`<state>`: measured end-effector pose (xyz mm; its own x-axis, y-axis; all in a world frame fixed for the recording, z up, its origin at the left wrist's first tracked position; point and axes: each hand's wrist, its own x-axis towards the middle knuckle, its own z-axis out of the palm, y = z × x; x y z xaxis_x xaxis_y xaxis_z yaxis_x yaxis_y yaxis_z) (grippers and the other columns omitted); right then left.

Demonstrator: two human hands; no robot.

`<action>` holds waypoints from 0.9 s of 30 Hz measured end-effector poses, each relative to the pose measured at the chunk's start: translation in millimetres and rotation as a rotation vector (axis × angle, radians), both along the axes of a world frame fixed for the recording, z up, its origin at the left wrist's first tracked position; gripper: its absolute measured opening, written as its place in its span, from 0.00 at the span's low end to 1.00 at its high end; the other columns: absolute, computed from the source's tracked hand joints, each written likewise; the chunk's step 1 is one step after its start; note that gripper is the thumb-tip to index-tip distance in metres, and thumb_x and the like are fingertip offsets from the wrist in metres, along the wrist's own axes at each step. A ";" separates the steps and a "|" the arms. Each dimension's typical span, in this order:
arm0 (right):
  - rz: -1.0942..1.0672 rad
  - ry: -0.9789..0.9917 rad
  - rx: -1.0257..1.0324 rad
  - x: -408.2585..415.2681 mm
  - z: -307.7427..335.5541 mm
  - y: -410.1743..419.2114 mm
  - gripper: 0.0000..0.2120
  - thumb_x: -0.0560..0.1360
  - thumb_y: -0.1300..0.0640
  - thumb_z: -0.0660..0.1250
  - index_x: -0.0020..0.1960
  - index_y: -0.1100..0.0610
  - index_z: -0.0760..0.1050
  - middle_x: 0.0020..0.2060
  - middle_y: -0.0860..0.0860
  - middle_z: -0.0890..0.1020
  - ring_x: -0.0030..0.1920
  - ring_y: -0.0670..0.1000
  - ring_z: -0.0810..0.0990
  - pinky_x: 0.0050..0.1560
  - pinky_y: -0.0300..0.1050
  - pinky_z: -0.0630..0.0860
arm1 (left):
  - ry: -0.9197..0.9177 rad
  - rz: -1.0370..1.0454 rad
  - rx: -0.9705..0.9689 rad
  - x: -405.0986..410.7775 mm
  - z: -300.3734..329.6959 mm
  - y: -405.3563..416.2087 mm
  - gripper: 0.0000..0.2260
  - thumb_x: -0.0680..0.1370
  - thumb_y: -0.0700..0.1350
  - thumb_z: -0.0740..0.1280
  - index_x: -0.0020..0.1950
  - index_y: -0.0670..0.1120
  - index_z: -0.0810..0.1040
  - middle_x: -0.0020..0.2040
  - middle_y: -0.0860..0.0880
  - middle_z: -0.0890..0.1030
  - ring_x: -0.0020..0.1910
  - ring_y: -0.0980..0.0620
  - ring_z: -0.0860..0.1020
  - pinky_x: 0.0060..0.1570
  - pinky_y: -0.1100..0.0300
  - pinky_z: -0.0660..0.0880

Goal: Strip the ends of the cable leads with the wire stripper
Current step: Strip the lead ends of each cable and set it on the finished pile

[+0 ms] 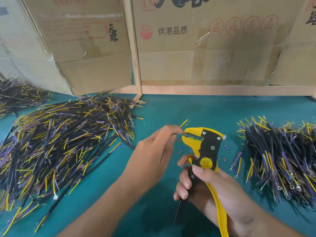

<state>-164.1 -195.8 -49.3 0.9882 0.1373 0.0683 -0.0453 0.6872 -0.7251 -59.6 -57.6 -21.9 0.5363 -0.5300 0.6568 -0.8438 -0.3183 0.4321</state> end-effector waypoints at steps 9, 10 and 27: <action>-0.020 0.015 -0.015 -1.7 1.9 1.9 0.20 0.66 0.52 0.81 0.51 0.63 0.80 0.32 0.59 0.73 0.31 0.57 0.75 0.39 0.54 0.78 | 0.013 -0.020 -0.008 -1.2 -1.3 -1.3 0.06 0.84 0.47 0.56 0.59 0.53 0.70 0.41 0.70 0.71 0.32 0.63 0.67 0.34 0.73 0.61; -0.022 0.019 -0.020 -1.9 2.4 2.0 0.20 0.66 0.51 0.81 0.51 0.63 0.81 0.32 0.59 0.73 0.31 0.57 0.74 0.39 0.54 0.78 | 0.014 -0.020 -0.008 -1.0 -1.6 -1.2 0.06 0.84 0.47 0.56 0.59 0.53 0.70 0.40 0.70 0.71 0.32 0.63 0.68 0.35 0.73 0.62; -0.154 0.149 -0.138 -7.3 13.8 4.8 0.23 0.69 0.42 0.73 0.43 0.64 0.81 0.26 0.55 0.65 0.23 0.53 0.65 0.27 0.47 0.69 | 0.087 -0.050 -0.022 -3.4 -3.6 -1.5 0.05 0.84 0.55 0.56 0.55 0.55 0.65 0.38 0.65 0.73 0.31 0.57 0.68 0.32 0.59 0.66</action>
<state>-171.3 -191.0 -35.5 0.9959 -0.0179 -0.0883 -0.0609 0.5888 -0.8060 -63.1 -59.1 -25.5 0.5649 -0.5435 0.6209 -0.8175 -0.2660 0.5108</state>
